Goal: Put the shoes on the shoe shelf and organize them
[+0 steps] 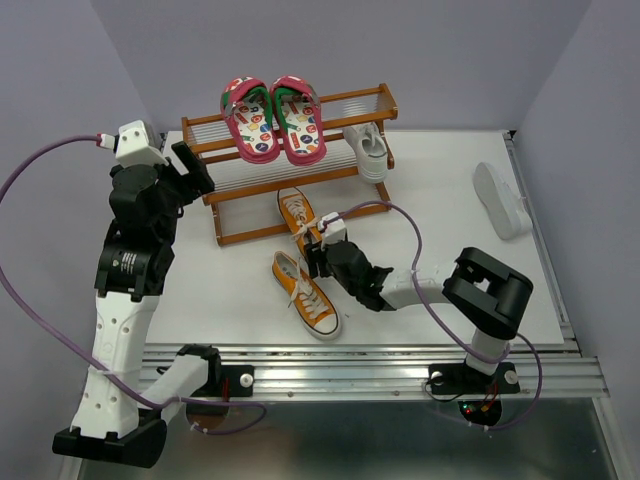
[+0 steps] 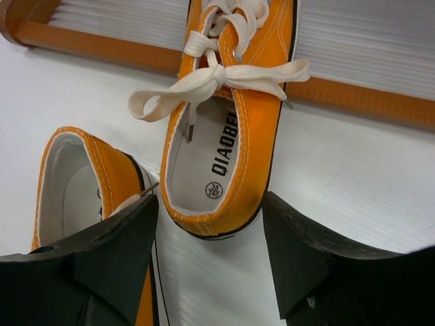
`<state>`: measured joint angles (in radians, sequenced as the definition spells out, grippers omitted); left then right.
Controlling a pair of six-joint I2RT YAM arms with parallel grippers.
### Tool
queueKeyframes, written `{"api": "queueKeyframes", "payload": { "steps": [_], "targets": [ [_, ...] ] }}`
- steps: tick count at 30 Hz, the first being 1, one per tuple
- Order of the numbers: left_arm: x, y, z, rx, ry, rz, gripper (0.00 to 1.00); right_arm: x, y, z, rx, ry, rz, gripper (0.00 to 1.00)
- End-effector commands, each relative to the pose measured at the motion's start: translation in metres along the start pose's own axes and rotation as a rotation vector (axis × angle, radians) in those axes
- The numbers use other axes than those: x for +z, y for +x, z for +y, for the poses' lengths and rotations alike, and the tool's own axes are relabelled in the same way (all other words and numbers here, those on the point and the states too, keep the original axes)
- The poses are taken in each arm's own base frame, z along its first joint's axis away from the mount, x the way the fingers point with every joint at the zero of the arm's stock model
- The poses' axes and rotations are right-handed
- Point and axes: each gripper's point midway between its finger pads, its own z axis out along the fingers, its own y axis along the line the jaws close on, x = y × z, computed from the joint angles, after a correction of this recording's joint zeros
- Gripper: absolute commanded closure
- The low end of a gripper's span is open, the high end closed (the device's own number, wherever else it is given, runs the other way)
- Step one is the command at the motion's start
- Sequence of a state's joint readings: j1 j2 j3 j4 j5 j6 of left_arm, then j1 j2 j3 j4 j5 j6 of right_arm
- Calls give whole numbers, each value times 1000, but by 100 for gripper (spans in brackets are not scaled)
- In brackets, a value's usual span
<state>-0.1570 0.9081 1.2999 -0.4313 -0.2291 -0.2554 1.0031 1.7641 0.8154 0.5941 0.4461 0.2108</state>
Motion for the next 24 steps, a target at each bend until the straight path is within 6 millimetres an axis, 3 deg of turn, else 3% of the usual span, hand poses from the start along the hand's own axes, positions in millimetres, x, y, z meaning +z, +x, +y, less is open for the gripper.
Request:
{"api": "queueKeyframes", "payload": {
  "steps": [1,4,8,17,24],
  "targets": [
    [-2,-11,0,-19,0,-57,9,12,-36,16,33,-17,-110,34],
    [-3,-11,1,-20,-6,-61,9,17,-40,20,33,-27,-118,45],
    [-3,-10,2,-14,-10,-59,9,20,-43,21,44,-18,-126,99],
    [5,-4,3,-8,-18,-43,9,17,-82,18,90,18,-229,99],
    [1,-10,1,-10,-12,-56,9,37,-107,20,41,78,-293,99]
  ]
}}
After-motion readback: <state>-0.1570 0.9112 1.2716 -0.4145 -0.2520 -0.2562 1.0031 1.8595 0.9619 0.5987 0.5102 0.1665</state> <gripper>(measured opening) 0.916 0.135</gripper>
